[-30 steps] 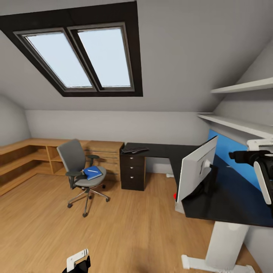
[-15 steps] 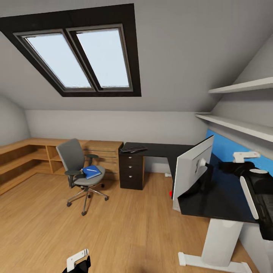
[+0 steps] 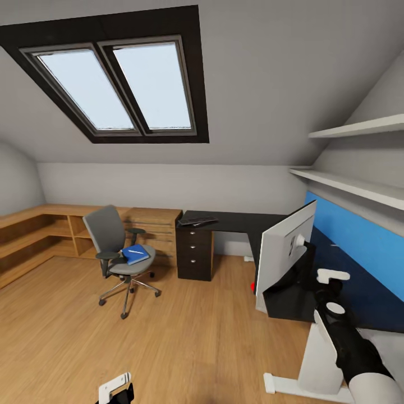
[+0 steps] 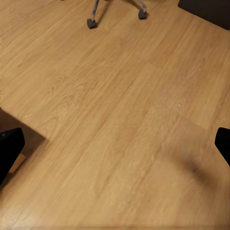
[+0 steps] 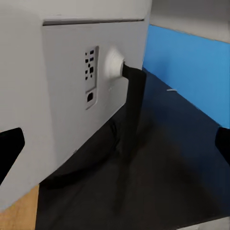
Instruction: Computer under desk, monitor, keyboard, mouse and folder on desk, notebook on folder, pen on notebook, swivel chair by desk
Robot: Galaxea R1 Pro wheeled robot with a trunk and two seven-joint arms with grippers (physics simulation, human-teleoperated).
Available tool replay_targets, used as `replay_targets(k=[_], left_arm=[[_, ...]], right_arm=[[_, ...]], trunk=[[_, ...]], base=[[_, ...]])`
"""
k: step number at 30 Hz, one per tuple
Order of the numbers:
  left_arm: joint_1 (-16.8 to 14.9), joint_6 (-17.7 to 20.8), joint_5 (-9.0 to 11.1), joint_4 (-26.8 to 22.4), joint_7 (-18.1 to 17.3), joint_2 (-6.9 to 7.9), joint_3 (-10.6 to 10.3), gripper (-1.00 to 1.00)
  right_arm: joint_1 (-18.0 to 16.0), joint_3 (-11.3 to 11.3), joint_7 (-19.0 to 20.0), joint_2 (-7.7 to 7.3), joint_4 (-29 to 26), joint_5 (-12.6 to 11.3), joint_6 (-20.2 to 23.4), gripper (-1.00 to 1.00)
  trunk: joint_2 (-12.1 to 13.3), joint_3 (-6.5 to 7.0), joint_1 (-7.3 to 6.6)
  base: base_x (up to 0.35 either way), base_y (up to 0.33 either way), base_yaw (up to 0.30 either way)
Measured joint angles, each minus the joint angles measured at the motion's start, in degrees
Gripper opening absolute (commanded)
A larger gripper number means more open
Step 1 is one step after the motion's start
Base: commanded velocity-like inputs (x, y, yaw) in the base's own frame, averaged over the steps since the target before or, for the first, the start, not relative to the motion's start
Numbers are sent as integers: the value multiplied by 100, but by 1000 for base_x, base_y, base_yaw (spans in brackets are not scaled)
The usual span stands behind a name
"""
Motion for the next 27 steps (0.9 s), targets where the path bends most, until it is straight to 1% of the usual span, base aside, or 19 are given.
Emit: replay_targets(k=[3, 4, 6, 7, 11, 12, 14, 18, 19, 21, 23, 25, 26, 27], left_arm=[[1, -9, -1, 4, 9, 0, -1, 100], [1, -10, -1, 5, 10, 0, -1, 100], [1, -11, 0, 5, 10, 0, -1, 100], [1, -11, 0, 9, 11, 0, -1, 100], [1, -11, -5, 12, 11, -3, -6, 100], [1, -8, -6, 13, 10, -5, -8, 100], [1, 3, -8, 14, 9, -12, -24, 100], [1, 30, -11, 10, 9, -51, -94, 100], [1, 44, -17, -11, 12, -130, -138, 100], [1, 54, -23, -30, 19, -222, -161, 100], [-2, 63, -27, -52, 20, -280, -170, 100], [-16, 109, -38, -103, 22, -342, -178, 100], [-60, 247, -77, -215, 25, -408, -185, 100], [-101, 367, -103, -301, 31, -440, -186, 100]], right_arm=[[-4, -6, -19, 19, 827, -18, -733, 100], [-12, -12, -21, 18, 1050, -32, -830, 100], [-19, -23, -23, 13, 1256, -67, -894, 100], [-26, -45, -25, 3, 1415, -120, -943, 100], [-31, -106, -27, -10, 1607, -255, -1084, 100], [-33, -126, -28, -13, 1658, -302, -1175, 100], [-35, -143, -30, -15, 1709, -344, -1316, 100], [-36, -154, -31, -13, 1790, -370, -1432, 100], [-37, -156, -32, -4, 1936, -373, -1477, 100], [-69, -155, -32, 2, 2103, -372, -1503, 100], [-151, -155, -33, 2, 2213, -372, -1511, 100], [-284, -156, -33, -2, 2331, -376, -1512, 100], [-444, -156, -34, -8, 2462, -378, -1509, 100], [-537, -156, -35, -10, 2539, -380, -1507, 100]], trunk=[[0, -1, 0], [0, 0, 0], [0, 0, 0], [0, 0, 0], [-1, 0, 0], [-1, 0, 0], [-1, 0, 0], [-1, 0, 0], [0, 0, 0], [0, 0, 0], [-1, 0, 0], [-1, 0, 0], [0, 1, 0], [0, 1, 0]], base=[[0, 0, 0], [0, 0, 0], [0, 0, 0], [0, 0, 0], [0, 0, 0], [0, 0, 0], [0, 0, 0], [0, 0, 0], [0, 0, 0], [0, 0, 0], [0, 0, 0], [0, 0, 0], [0, 0, 0], [0, 0, 0]])
